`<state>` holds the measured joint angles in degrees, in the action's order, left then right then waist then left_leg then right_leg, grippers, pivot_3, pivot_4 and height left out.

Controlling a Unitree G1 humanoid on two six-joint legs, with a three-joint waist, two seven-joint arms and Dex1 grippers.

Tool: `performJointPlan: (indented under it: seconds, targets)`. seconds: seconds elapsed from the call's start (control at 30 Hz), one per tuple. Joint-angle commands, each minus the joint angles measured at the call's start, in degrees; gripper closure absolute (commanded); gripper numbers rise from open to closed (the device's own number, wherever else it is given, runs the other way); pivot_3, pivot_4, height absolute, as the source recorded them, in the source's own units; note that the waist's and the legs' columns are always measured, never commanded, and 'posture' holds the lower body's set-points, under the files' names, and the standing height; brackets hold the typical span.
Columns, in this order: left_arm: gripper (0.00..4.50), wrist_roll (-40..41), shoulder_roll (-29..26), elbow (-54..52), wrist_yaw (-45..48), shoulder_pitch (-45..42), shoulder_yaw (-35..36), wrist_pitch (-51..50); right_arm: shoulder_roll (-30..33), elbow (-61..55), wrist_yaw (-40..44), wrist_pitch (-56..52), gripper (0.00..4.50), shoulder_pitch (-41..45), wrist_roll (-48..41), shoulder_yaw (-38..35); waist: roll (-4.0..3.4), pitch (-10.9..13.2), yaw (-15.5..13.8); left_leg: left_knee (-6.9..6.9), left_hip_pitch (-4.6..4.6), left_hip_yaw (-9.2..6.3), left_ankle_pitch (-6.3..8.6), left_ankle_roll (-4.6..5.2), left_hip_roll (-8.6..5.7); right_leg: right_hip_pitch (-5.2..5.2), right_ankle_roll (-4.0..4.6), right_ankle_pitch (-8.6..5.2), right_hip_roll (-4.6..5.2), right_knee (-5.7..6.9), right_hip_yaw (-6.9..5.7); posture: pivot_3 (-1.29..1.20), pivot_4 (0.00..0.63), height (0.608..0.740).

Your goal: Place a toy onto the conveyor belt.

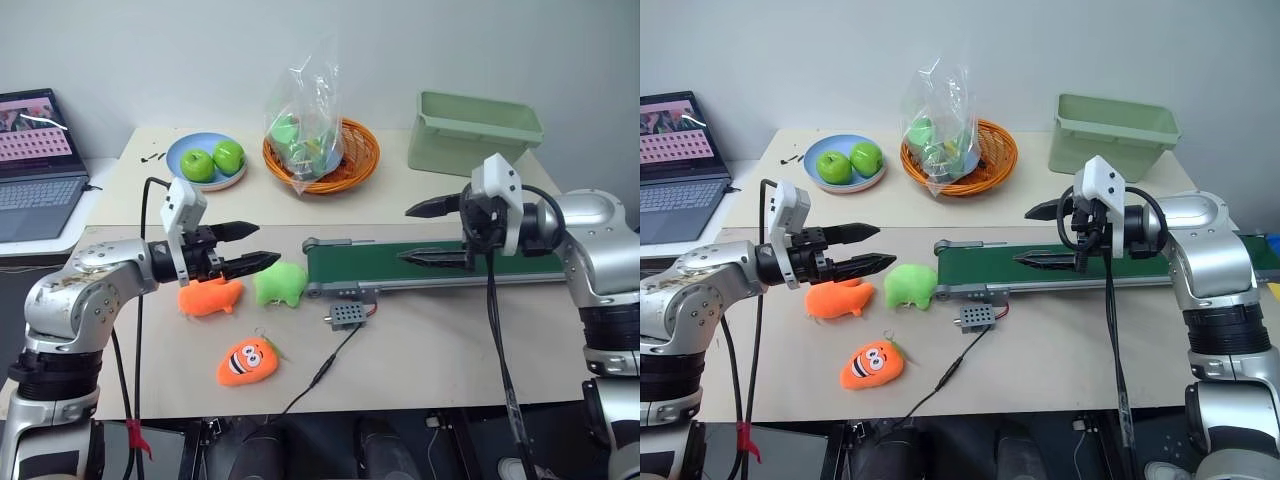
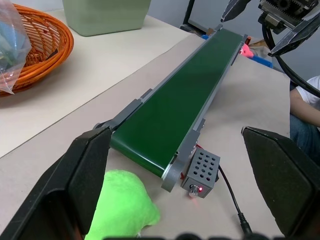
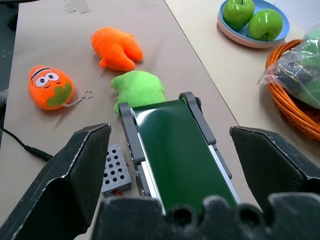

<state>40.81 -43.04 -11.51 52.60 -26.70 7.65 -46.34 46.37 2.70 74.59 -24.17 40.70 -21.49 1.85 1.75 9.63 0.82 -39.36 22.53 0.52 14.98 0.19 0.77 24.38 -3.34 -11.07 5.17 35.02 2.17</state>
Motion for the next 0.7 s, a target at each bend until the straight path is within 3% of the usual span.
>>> performJointPlan:
  seconds: [0.03,0.3,0.53,0.7]
  targets:
    - [0.08,0.3,-0.5,0.0,0.0,0.6,2.5,1.4,-0.1,-1.6,0.0,1.1,0.00,0.9,-0.4,-0.4,0.00,0.0,0.0,0.00,0.00,0.00,0.00,0.00,0.00,0.00,0.00,0.00,0.00,0.00,0.00,0.00,0.150,0.740]
    - [0.08,4.0,0.0,3.6,-4.7,10.0,15.4,-1.6,-1.6,0.4,0.4,2.1,0.00,2.4,0.5,1.1,0.00,0.0,0.5,0.05,-0.04,0.01,0.00,0.00,0.03,0.04,0.01,-0.01,0.00,0.01,0.03,0.00,0.150,0.740]
    - [0.08,7.0,2.4,14.2,-12.7,13.1,28.1,-3.2,-2.9,2.3,0.9,3.5,0.00,3.4,1.4,2.3,0.00,0.0,0.1,0.05,-0.11,0.02,0.00,0.00,0.02,0.01,0.02,-0.01,0.01,-0.02,0.01,0.00,0.150,0.740]
    - [0.08,14.6,5.4,24.2,-18.6,14.5,37.2,-11.8,-3.5,4.0,1.2,4.7,0.00,4.3,2.2,3.3,0.00,0.0,0.2,0.07,-0.12,0.01,0.01,-0.01,0.02,0.00,0.02,-0.01,0.04,0.02,0.00,0.00,0.150,0.740]
